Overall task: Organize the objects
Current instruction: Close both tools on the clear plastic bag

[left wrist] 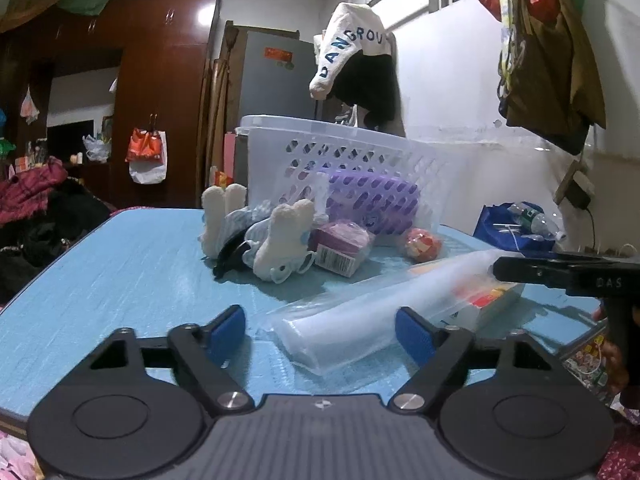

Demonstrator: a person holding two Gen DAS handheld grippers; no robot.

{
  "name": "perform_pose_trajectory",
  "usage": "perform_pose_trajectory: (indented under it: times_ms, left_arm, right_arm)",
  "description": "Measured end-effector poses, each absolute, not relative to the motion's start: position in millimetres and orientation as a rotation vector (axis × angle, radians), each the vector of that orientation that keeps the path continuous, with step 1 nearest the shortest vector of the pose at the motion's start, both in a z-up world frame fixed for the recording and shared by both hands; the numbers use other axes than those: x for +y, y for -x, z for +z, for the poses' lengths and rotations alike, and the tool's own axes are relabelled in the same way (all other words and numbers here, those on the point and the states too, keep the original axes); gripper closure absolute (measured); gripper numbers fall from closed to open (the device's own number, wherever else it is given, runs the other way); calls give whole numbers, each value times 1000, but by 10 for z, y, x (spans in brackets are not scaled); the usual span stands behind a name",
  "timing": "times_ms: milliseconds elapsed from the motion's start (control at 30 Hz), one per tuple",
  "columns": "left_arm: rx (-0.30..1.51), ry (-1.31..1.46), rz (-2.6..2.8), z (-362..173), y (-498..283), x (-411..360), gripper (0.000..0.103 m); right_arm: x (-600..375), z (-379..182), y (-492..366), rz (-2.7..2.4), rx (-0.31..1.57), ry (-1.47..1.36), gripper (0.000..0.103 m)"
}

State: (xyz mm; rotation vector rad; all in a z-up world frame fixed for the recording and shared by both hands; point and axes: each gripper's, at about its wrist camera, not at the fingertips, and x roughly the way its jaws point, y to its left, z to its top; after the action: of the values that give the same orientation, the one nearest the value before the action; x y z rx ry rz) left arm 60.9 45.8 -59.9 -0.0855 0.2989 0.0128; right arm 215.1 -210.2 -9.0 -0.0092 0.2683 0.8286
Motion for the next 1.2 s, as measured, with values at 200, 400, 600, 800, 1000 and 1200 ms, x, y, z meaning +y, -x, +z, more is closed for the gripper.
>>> perform_pose_trajectory:
  times_ms: [200, 400, 600, 800, 1000, 1200]
  left_arm:
    - [296, 23, 31, -615, -625, 349, 34]
    - [292, -21, 28, -623, -623, 277, 46]
    - [258, -35, 19, -608, -574, 253, 66]
    - [230, -38, 3, -568, -544, 253, 76]
    - [187, -41, 0, -521, -500, 255, 80]
    - [150, -46, -11, -384, -474, 248, 82]
  right_arm:
    - [-2053, -91, -2068, 794, 236, 82, 42]
    - [-2048, -88, -2056, 806, 233, 111, 55]
    - [-2074, -68, -2023, 816, 227, 121, 73]
    - [-2071, -48, -1953, 827, 192, 133, 83]
    - [-2105, 20, -1883, 830, 151, 129, 84]
    - [-2140, 121, -1829, 829, 116, 110, 85]
